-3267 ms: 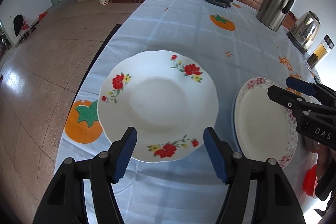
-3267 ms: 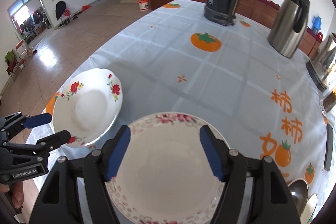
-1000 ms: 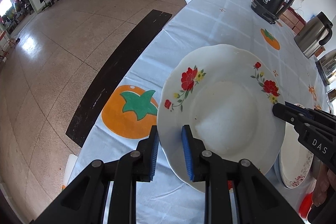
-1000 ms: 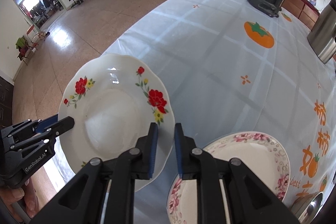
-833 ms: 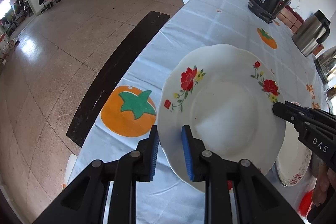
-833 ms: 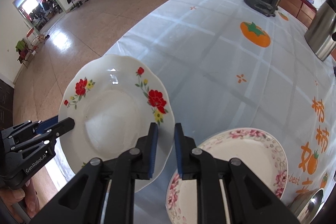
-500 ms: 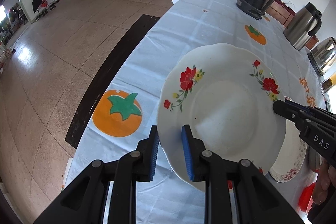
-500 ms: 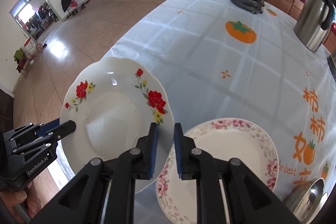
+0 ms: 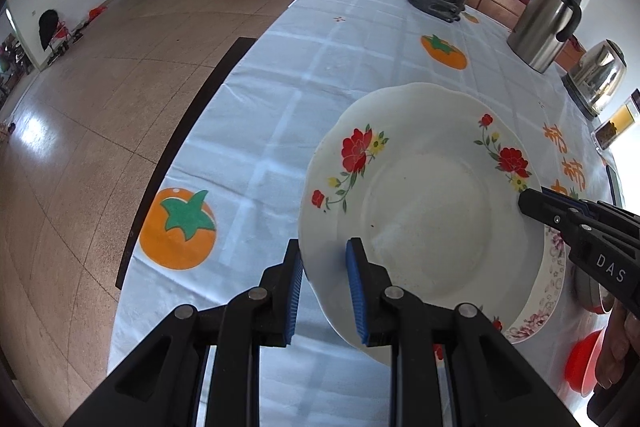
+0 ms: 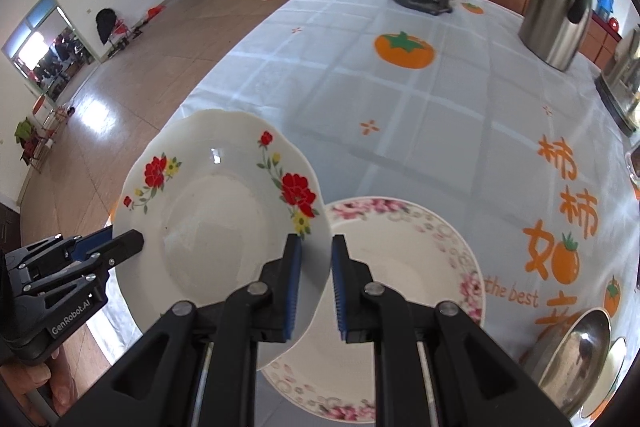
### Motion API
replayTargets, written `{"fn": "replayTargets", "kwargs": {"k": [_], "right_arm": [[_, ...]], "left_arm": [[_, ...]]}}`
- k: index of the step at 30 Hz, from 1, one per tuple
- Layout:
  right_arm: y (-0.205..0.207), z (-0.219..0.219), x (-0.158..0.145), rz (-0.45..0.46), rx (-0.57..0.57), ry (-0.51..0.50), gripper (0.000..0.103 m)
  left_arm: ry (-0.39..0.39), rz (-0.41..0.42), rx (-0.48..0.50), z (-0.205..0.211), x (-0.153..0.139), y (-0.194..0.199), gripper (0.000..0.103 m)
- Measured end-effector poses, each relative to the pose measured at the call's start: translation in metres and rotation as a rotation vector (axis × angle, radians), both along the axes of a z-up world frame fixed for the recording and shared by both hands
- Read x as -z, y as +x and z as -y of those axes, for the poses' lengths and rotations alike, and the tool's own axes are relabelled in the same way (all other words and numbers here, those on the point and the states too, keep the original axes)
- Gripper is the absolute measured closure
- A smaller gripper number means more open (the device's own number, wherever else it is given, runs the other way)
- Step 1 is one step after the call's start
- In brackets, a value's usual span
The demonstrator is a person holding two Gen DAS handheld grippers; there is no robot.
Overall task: Organize plates and bowls
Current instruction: 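Lift the red-flower plate with both grippers over the pink-rimmed plate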
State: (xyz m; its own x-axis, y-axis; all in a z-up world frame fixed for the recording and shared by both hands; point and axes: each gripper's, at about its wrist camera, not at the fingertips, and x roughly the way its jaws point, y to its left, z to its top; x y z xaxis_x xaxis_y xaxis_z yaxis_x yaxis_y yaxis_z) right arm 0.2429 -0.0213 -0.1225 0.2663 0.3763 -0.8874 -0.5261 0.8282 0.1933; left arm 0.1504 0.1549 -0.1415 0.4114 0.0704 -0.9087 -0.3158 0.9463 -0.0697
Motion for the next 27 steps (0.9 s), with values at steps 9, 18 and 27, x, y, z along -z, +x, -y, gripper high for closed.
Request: {"fn": "replayTargets", "kwargs": {"k": [9, 18, 27], "right_arm": [[0.005, 0.032, 0.000, 0.000, 0.057, -0.004, 0.088], [0.008, 0.058, 0.003, -0.010, 0.105, -0.012, 0.088], [0.007, 0.084, 0.010, -0.025, 0.152, -0.019, 0.087]], "left_arm": [[0.002, -0.001, 0.063, 0.029, 0.000, 0.013, 0.078], [0.004, -0.010, 0.114, 0.052, 0.004, 0.022, 0.078], [0.012, -0.019, 0.168, 0.075, 0.007, 0.028, 0.079]]}}
